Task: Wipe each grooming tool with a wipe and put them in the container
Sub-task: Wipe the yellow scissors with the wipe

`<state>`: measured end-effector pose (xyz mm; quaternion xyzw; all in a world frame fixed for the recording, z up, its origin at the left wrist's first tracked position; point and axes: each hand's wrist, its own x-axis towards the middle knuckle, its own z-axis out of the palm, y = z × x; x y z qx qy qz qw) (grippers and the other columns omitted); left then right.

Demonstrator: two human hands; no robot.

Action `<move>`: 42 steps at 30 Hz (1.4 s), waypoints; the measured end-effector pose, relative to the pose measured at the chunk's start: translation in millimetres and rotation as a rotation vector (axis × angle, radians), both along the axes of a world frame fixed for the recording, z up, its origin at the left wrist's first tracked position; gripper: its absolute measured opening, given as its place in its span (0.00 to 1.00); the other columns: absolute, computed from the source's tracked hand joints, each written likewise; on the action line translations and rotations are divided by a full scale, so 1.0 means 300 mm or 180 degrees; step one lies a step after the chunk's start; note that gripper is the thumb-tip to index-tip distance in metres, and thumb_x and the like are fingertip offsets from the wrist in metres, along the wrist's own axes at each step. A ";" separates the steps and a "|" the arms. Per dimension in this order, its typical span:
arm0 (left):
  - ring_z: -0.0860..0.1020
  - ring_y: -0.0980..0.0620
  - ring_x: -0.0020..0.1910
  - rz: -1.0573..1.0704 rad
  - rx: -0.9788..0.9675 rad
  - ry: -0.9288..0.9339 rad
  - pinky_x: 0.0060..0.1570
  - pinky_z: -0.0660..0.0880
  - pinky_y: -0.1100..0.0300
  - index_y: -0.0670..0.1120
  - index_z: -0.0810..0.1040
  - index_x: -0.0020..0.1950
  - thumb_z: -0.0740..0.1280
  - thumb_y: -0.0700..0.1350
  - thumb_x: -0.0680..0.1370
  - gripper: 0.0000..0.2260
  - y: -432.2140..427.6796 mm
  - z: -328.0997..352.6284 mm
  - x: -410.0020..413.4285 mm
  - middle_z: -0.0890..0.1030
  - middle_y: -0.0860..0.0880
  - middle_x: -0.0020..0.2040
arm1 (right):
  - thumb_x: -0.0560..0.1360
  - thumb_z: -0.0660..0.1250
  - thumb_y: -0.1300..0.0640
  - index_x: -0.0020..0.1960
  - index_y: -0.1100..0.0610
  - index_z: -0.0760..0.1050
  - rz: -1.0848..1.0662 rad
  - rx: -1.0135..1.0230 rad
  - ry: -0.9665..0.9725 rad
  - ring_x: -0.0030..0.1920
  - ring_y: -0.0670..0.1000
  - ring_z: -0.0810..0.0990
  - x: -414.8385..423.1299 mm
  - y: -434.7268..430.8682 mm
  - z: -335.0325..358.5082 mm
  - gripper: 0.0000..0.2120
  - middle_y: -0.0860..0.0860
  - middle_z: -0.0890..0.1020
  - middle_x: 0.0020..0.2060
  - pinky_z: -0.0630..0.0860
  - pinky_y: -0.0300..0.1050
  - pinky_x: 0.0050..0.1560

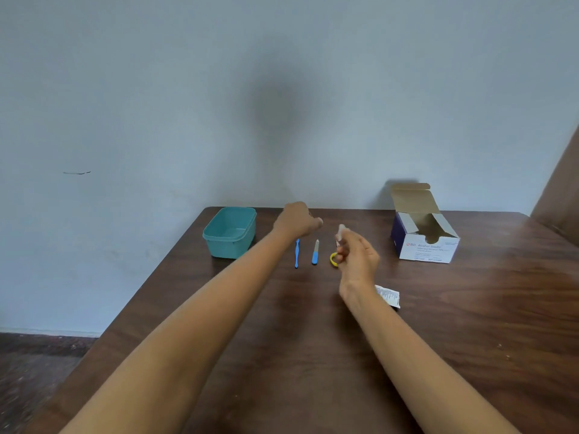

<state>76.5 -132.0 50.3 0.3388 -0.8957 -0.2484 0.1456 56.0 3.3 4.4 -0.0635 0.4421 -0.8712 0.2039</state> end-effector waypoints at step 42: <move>0.79 0.53 0.40 0.0197 0.3023 0.2206 0.40 0.80 0.66 0.40 0.76 0.56 0.64 0.40 0.80 0.06 0.386 -0.190 0.183 0.77 0.46 0.45 | 0.73 0.70 0.66 0.49 0.59 0.79 0.0268 0.0673 0.1083 0.38 0.45 0.80 -0.134 0.316 -0.025 0.06 0.52 0.84 0.39 0.75 0.34 0.39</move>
